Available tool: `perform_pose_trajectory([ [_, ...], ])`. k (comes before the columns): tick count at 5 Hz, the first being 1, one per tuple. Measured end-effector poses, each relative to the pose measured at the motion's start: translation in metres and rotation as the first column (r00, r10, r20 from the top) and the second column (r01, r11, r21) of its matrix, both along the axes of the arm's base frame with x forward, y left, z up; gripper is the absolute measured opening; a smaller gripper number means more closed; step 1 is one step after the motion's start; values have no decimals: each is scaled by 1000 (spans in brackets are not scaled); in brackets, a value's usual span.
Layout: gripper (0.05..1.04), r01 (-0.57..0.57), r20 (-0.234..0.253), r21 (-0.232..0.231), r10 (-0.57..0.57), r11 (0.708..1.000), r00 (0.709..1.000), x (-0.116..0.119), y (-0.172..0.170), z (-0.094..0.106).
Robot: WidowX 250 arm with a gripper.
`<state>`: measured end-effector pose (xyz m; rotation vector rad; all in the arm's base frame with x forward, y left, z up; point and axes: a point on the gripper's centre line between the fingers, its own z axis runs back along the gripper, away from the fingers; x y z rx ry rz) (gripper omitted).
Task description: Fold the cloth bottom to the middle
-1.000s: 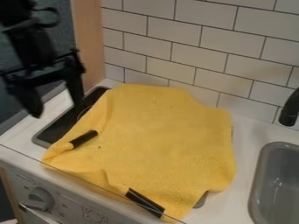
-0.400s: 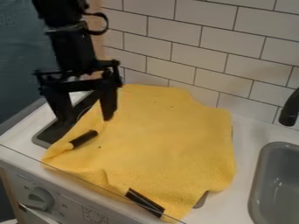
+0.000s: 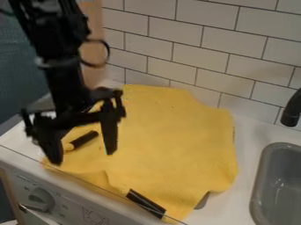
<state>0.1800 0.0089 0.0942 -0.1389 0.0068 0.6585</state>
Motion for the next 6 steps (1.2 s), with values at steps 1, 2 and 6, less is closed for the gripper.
perform_pose_trajectory([
  [1,999,-11,-25,17,11,1000,1000,4,-10,-11],
  [2,999,2,-60,27,0,1000,998,8,-17,-24],
  [6,946,13,-114,72,-4,997,993,19,-19,-53],
])
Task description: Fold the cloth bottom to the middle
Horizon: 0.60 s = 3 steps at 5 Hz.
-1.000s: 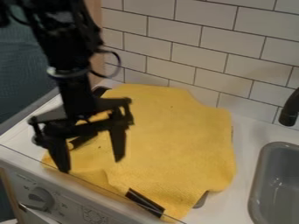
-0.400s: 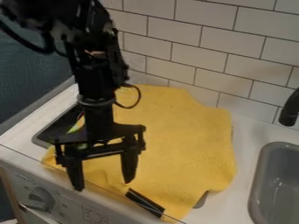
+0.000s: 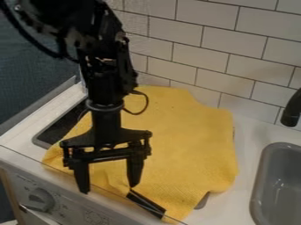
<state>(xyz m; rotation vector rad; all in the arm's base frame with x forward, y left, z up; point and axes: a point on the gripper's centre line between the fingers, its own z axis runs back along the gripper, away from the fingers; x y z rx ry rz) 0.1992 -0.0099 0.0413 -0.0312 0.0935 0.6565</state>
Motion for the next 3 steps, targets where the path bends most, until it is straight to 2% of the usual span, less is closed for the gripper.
perform_pose_trajectory([
  [2,336,22,24,12,-22,1000,999,6,-4,-1],
  [3,132,8,47,35,-10,999,999,4,-6,1],
])
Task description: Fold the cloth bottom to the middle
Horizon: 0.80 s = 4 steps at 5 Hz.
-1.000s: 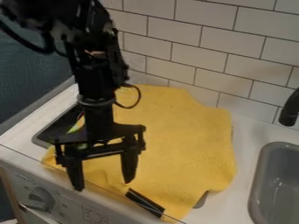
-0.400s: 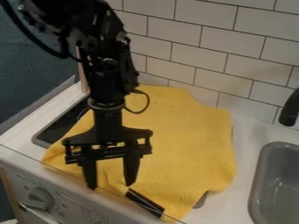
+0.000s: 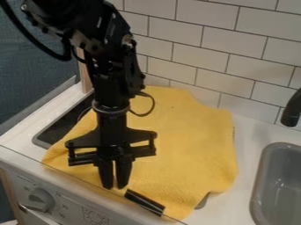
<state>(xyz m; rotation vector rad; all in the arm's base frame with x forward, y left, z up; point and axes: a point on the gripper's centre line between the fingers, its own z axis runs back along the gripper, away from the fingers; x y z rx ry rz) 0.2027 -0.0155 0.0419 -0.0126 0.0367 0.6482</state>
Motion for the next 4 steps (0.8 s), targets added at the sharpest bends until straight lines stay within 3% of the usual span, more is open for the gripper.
perform_pose_trajectory([
  [1,47,-5,6,1,5,1000,1000,-1,0,0],
  [2,47,-4,10,-11,4,1000,1000,-2,-2,3],
  [4,47,-92,86,-114,102,989,991,17,-8,31],
])
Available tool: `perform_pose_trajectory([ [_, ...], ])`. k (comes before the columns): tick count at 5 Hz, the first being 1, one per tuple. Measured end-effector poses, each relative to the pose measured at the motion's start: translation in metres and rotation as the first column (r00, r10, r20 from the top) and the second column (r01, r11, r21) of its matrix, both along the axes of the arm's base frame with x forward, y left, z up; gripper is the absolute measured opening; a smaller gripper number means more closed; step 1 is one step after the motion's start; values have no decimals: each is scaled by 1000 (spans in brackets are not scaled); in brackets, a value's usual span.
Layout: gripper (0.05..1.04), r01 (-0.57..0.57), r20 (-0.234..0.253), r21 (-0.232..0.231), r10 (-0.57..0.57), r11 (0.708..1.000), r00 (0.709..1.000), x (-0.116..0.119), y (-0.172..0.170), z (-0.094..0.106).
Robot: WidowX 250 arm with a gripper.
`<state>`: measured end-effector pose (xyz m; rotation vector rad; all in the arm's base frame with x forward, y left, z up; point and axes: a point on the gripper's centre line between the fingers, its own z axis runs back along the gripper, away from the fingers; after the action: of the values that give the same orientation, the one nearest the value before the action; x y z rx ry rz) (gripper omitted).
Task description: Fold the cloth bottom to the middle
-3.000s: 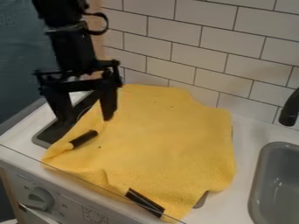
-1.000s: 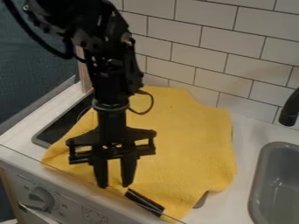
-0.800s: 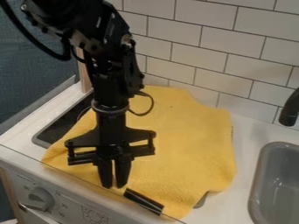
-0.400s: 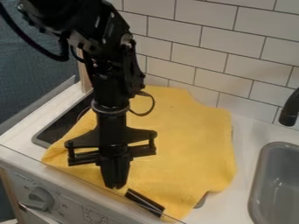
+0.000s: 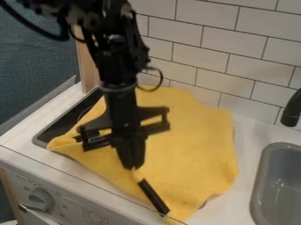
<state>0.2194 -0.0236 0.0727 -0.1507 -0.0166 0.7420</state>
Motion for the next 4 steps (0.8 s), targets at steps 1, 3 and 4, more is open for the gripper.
perform_pose_trajectory([
  [1,47,-52,73,-38,55,998,996,28,4,25],
  [3,47,-248,127,-112,262,962,957,85,28,43],
  [4,47,-359,87,-83,366,930,927,109,40,26],
])
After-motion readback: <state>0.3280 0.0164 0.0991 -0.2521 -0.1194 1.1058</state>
